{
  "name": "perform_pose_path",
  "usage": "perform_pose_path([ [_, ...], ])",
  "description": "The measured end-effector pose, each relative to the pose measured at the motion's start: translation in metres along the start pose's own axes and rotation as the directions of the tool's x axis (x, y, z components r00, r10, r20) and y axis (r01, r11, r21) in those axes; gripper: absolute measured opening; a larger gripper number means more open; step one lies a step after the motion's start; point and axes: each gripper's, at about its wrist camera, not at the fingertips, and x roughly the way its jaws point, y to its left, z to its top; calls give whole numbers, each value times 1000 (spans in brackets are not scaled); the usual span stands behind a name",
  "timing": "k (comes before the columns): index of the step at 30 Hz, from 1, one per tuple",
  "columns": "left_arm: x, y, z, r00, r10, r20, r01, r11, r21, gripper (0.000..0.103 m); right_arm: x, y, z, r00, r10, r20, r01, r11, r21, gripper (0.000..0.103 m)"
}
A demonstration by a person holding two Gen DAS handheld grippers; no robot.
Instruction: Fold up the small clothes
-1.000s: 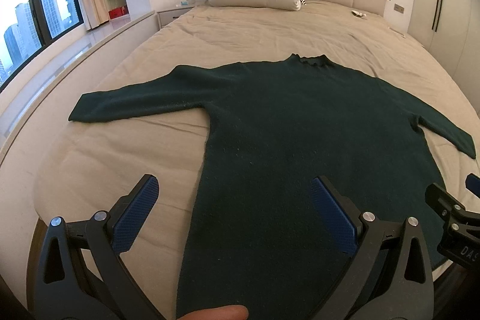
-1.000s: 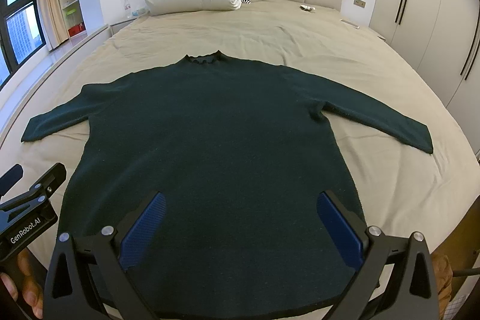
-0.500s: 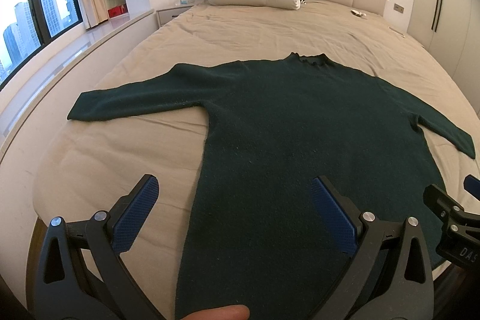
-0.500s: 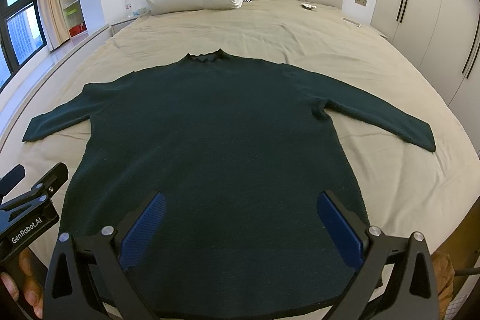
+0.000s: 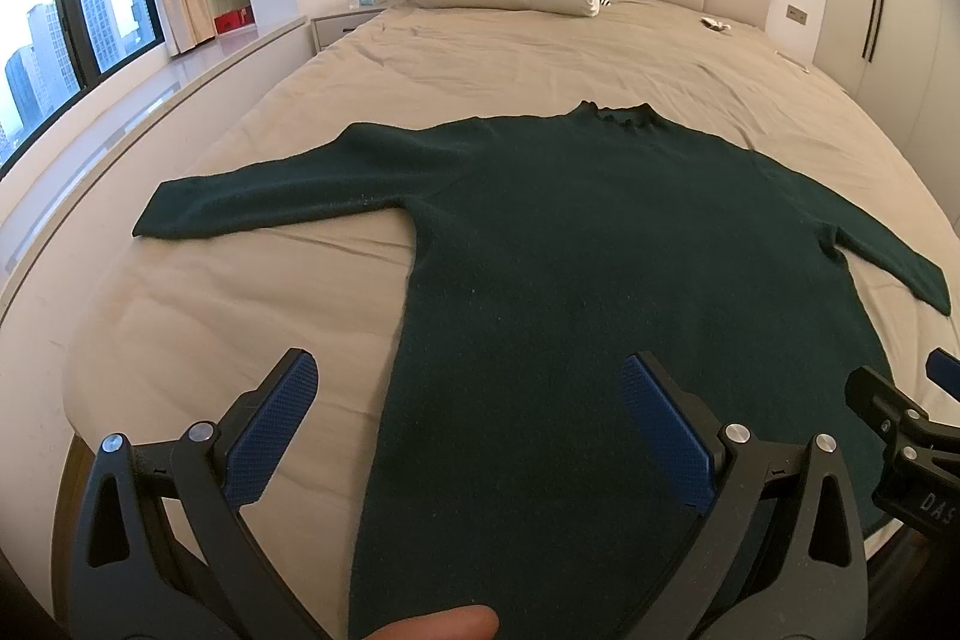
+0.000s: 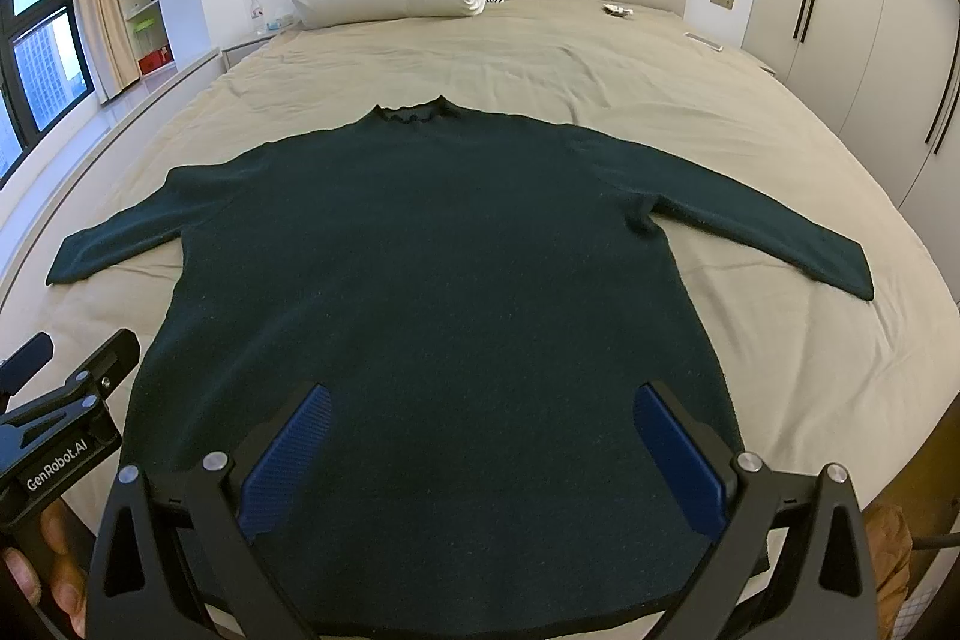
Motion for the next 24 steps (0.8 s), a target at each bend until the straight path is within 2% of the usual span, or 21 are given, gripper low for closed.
perform_pose_path([
  [24,8,6,-2,999,-29,-29,29,999,-19,103,3,4,-5,1000,4,-11,-4,1000,0,103],
])
